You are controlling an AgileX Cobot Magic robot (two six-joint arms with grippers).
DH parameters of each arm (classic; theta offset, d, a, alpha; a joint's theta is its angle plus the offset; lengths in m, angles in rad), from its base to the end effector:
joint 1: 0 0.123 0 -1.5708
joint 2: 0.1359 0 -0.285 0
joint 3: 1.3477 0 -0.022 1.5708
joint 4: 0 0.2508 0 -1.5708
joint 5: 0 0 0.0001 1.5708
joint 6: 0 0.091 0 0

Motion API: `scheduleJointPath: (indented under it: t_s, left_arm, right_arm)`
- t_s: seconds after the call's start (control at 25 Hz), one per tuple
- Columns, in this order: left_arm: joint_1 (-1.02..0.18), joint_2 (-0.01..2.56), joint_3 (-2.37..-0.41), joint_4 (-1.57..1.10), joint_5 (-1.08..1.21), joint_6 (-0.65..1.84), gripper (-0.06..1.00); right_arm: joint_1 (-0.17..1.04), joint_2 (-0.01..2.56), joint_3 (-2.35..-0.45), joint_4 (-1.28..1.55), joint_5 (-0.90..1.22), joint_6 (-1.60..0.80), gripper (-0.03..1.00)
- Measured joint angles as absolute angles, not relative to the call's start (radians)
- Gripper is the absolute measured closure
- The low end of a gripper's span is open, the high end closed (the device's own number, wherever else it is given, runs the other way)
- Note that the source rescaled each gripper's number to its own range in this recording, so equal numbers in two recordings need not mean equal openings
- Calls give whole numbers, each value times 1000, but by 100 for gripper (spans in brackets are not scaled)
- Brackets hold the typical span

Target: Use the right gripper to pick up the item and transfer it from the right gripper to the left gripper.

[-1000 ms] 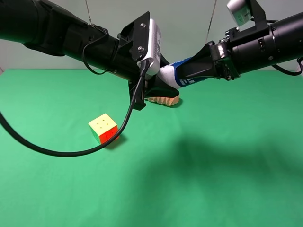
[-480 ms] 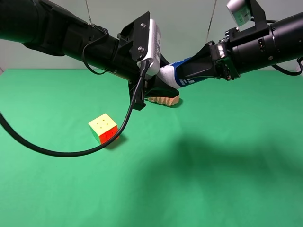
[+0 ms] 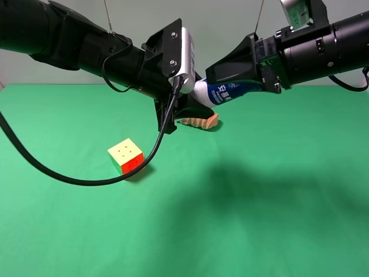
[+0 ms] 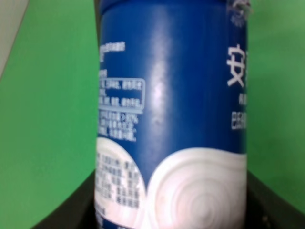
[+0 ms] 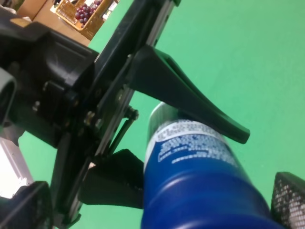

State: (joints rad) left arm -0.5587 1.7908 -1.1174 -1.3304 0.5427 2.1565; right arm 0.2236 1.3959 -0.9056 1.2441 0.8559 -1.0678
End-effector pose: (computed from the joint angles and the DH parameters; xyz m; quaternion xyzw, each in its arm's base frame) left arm 0.2972 -0.2397 0.2173 0.6560 0.5982 -0.1742 0.4261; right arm 0.2531 0.1244 0.2860 -0.2363 0.8272 0.3990 0.3175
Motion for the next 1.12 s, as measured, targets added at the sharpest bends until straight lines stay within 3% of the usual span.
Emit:
scheduleJointPath:
  t_s: [0.48,0.76,0.96,1.12]
  left_arm:
    - [-559,1791,-1117,-1330,543,2156,89]
    - [-559,1791,-1117,-1330,544,2156,89]
    - [-559,1791,-1117,-1330,550,2156,89]
    - [-559,1791,-1117,-1339,551,2156,89]
  right_arm:
    - [224,1254,-967,1104,656,-981,-3]
    - [224,1108,-972,566,521,-510,-3]
    - [224,996,-972,109,601,-74,-3]
    - [224,907,-972,-80,719,90,-3]
